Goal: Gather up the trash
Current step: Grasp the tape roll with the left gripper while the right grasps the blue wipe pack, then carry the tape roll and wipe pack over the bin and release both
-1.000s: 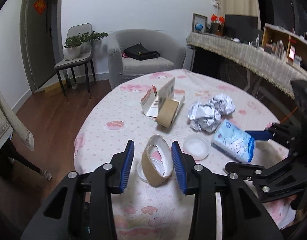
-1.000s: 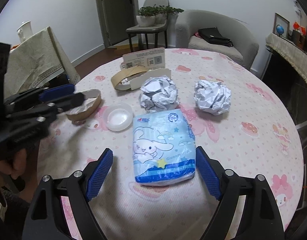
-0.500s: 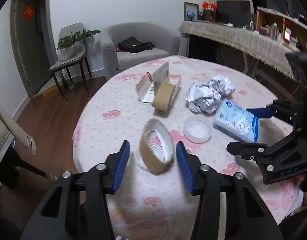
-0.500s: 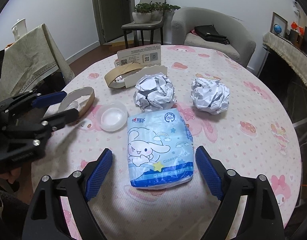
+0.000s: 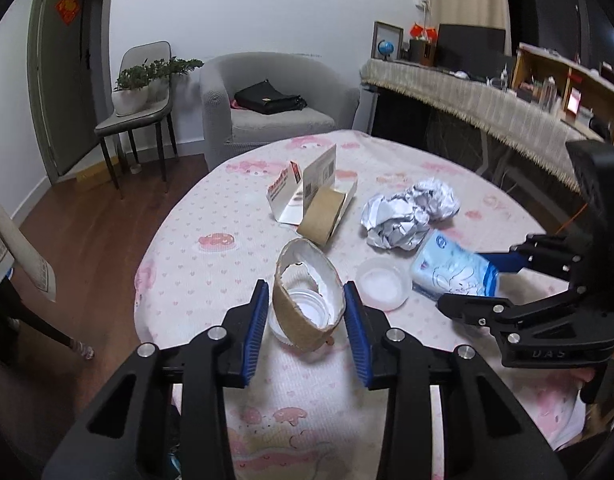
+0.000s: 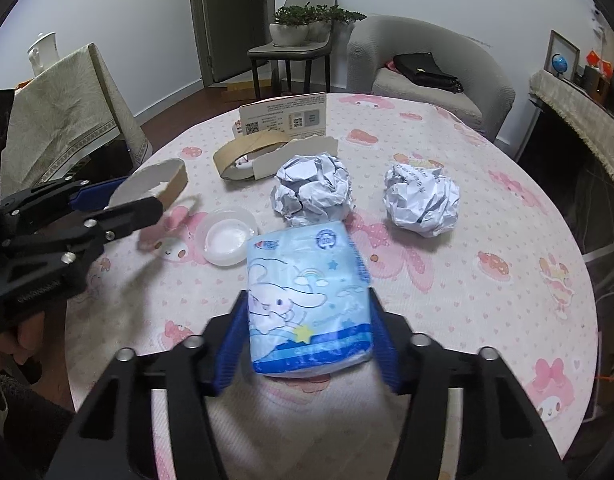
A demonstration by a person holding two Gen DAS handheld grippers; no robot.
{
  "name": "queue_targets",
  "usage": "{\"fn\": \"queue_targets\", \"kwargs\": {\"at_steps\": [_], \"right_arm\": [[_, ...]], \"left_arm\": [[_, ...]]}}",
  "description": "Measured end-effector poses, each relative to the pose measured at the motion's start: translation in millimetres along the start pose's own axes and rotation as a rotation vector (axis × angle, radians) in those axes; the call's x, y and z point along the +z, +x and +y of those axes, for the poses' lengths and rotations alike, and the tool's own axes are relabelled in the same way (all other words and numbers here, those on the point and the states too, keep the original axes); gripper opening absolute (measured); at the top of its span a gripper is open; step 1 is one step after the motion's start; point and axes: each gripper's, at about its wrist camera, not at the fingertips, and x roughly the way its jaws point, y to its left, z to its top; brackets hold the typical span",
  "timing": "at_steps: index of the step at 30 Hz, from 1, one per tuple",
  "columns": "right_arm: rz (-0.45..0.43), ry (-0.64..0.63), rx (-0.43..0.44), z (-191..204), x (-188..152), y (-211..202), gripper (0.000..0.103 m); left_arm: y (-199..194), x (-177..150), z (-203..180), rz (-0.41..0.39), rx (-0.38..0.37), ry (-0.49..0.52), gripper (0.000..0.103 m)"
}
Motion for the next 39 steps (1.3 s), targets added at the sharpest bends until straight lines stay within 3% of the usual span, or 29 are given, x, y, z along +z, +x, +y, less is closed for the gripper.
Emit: {"fn": "queue_targets", "kwargs": {"at_steps": [16, 34, 39], "right_arm": [[-0.064, 0.002, 0.047, 22, 11, -26, 0.047], [-0.065, -0.037, 0.085, 73, 31, -2, 0.047], [-0.068, -0.047, 0.098, 87, 37, 0, 0.047]], "left_arm": [[-11, -11, 17, 0.022, -0.039, -0.073, 0.040], [-36, -26, 54, 0.010, -0.071, -0.131, 0.037], [-46, -27, 69, 0.001, -0.049, -0.145, 0.037]]}}
